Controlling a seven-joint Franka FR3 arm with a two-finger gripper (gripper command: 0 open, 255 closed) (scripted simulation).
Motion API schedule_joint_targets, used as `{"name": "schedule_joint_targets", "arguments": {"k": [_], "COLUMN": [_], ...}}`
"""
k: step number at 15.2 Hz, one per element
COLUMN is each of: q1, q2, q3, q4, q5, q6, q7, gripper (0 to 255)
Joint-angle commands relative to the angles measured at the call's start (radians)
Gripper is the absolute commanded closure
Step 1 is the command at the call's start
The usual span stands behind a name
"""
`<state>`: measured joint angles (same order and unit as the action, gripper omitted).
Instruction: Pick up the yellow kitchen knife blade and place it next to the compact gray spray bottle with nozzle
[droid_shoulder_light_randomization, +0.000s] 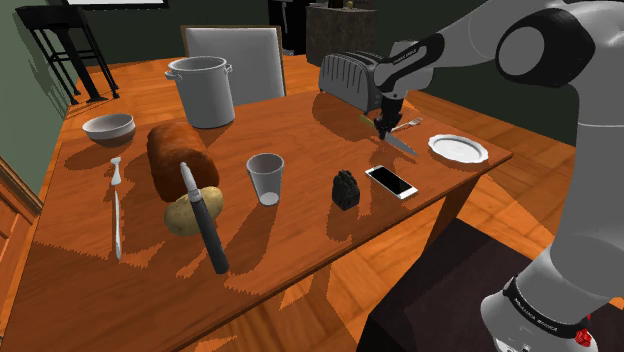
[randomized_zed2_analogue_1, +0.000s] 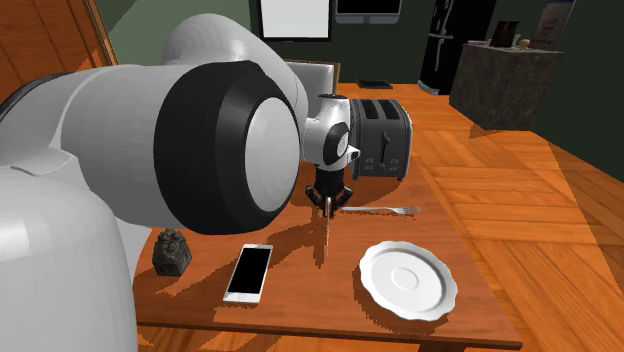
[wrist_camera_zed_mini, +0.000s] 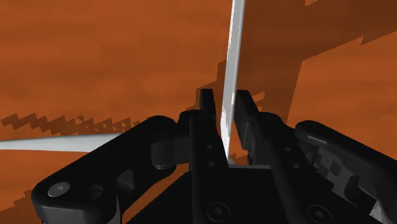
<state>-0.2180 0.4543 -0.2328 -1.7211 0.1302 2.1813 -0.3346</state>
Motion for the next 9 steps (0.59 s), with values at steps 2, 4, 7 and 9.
{"name": "schedule_joint_targets", "arguments": {"k": [2,4,7,9], "q1": [0.000,0.000,0.000,0.001], "q2": [0.000,0.000,0.000,-0.013], "q3": [0.000,0.000,0.000,-0.002], "q4": [0.000,0.000,0.000,0.009], "q5": [0.000,0.000,0.000,-0.004], "q6": [0.000,0.000,0.000,-0.021], "q7": [0.000,0.000,0.000,0.003], "gripper": [255,255,255,255]}}
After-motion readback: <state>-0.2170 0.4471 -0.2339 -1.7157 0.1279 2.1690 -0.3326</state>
